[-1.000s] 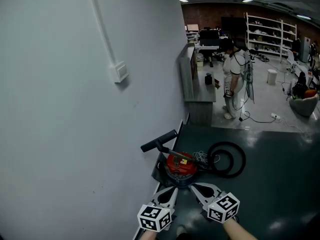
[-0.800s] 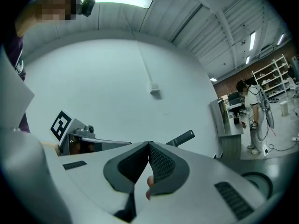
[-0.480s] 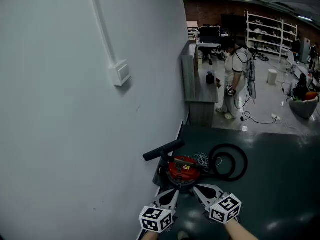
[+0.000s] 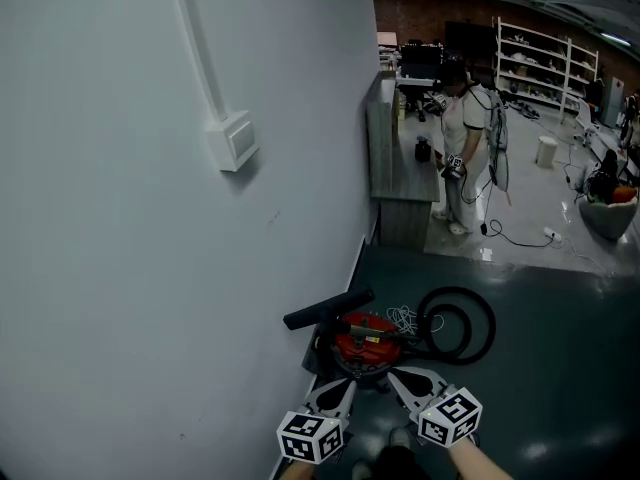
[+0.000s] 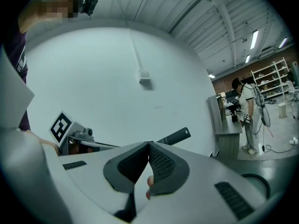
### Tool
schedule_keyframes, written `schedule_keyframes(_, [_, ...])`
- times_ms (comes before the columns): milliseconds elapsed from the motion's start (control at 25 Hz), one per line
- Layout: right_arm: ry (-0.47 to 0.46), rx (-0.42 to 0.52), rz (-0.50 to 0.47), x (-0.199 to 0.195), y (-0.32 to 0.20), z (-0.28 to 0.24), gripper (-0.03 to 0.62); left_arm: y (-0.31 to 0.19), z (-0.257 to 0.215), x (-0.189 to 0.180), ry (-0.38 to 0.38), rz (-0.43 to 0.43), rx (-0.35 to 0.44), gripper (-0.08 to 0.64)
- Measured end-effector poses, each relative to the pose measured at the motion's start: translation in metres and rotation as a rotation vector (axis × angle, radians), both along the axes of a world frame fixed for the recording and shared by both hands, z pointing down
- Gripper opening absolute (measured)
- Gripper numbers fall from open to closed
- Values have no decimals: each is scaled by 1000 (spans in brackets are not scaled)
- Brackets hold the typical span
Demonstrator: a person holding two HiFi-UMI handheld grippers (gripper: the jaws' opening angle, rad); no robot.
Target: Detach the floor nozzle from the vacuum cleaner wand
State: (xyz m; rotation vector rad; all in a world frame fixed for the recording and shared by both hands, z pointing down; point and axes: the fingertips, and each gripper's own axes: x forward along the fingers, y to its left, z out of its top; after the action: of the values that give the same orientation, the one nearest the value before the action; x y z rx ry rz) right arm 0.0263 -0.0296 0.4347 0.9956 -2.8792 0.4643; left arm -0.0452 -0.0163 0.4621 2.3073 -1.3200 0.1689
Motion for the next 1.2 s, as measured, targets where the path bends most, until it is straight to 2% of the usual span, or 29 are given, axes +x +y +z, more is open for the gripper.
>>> schedule_keyframes(480, [-4, -55, -106, -10, -78, 25, 17, -68, 24, -6, -11, -96, -57, 5])
schedule_keyframes(840, [-6, -88, -205, -16, -108, 36, 17, -92, 37, -11, -16, -195, -89, 5])
schedule_keyframes(1040, [-3, -103, -210, -20, -118, 45, 18, -95, 46, -16, -6, -213, -100, 5])
schedule_keyframes(1200, [18, -78, -202, -26, -121, 48, 18, -97, 55, -24, 5, -209, -105, 5])
